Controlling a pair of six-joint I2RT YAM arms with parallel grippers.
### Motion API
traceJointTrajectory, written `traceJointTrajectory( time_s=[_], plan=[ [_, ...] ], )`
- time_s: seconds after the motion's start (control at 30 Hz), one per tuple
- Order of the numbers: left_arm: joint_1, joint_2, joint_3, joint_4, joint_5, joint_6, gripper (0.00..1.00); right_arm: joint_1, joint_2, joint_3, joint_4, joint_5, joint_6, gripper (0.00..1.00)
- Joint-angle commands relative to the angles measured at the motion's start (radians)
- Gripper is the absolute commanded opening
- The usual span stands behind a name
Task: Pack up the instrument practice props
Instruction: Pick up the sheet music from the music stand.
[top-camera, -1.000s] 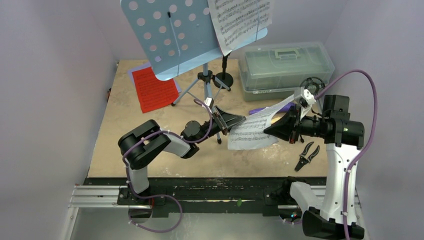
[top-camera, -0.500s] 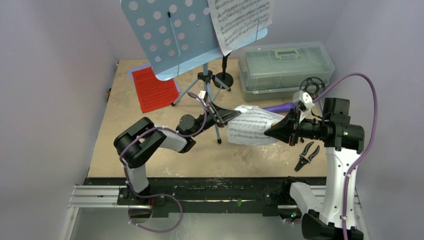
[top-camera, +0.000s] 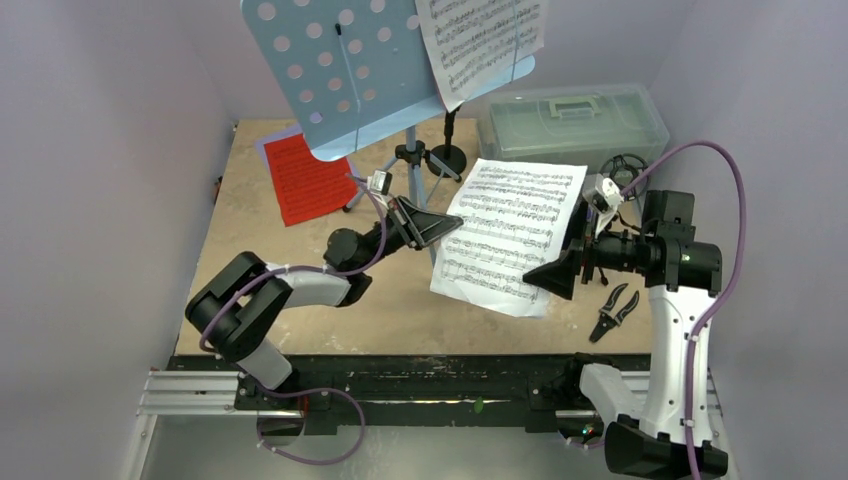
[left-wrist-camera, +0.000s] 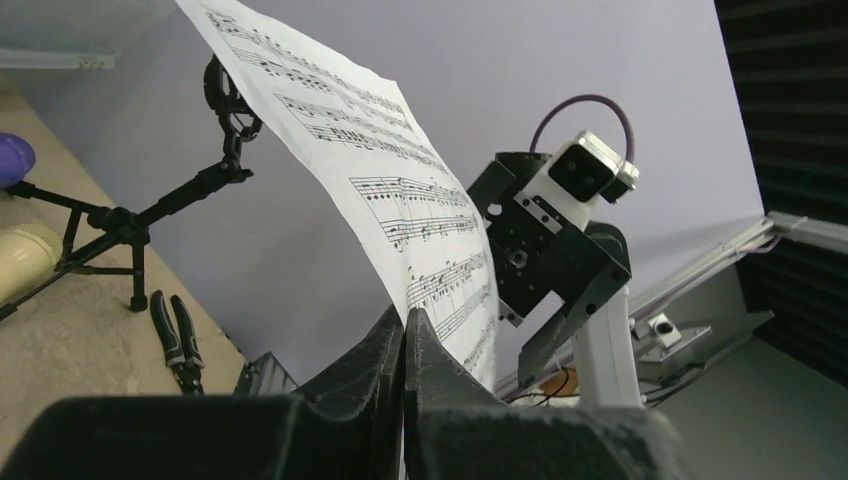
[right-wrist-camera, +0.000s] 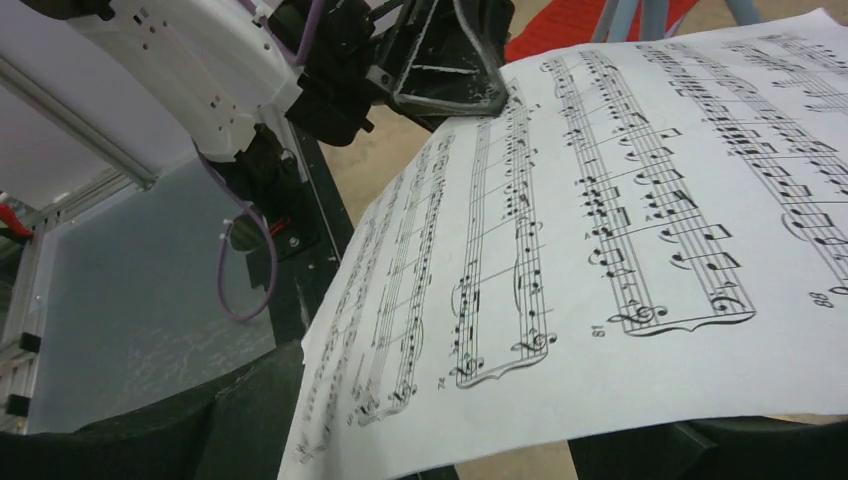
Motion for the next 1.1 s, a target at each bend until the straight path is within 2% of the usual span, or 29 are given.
traceJointTrajectory(
  time_s=[0.0,0.13,0.2,0.3,0.4,0.53,0.67,0.73,0.77,0.87,0.93,0.97,1.07],
  plan=[
    [0.011,-0.142,-0.044,0.051,0.107,0.218,0.00,0.004,-0.007,-0.022,0.064,-0.003,0.051,0.99],
    [0.012,-0.289,-0.062,-0.249,0.127,0.438,0.00,0.004,-0.011,-0.064,0.156,-0.013,0.146,0.99],
    [0.010,-0.346,-0.066,-0.332,0.128,0.504,0.00,0.004,0.000,-0.095,0.199,-0.022,0.192,0.99],
    [0.009,-0.366,-0.076,-0.339,0.160,0.522,0.00,0.004,0.026,-0.113,0.254,-0.051,0.237,0.99],
    [0.007,-0.354,-0.082,-0.320,0.201,0.511,0.00,0.003,0.067,-0.083,0.240,-0.112,0.218,0.99],
    [0.000,-0.339,-0.087,-0.315,0.233,0.507,0.00,0.003,0.141,0.010,0.085,-0.130,0.019,0.99],
    [-0.002,-0.340,-0.093,-0.328,0.237,0.521,0.00,0.002,0.195,0.053,0.026,-0.140,-0.056,0.93],
    [-0.002,-0.346,-0.092,-0.348,0.229,0.539,0.00,0.002,0.201,0.049,0.035,-0.141,-0.057,0.82],
    [-0.002,-0.347,-0.093,-0.353,0.227,0.546,0.00,0.002,0.200,0.044,0.043,-0.142,-0.057,0.72],
    [-0.002,-0.340,-0.092,-0.349,0.231,0.545,0.00,0.002,0.192,0.028,0.074,-0.132,-0.052,0.25],
    [-0.002,-0.326,-0.091,-0.326,0.246,0.531,0.01,0.002,0.183,0.021,0.095,-0.119,-0.049,0.05],
    [-0.002,-0.318,-0.093,-0.303,0.256,0.519,0.08,0.003,0.175,0.018,0.105,-0.113,-0.049,0.00],
    [-0.003,-0.295,-0.091,-0.245,0.291,0.481,0.36,0.003,0.142,-0.003,0.144,-0.100,-0.049,0.00]
  ],
)
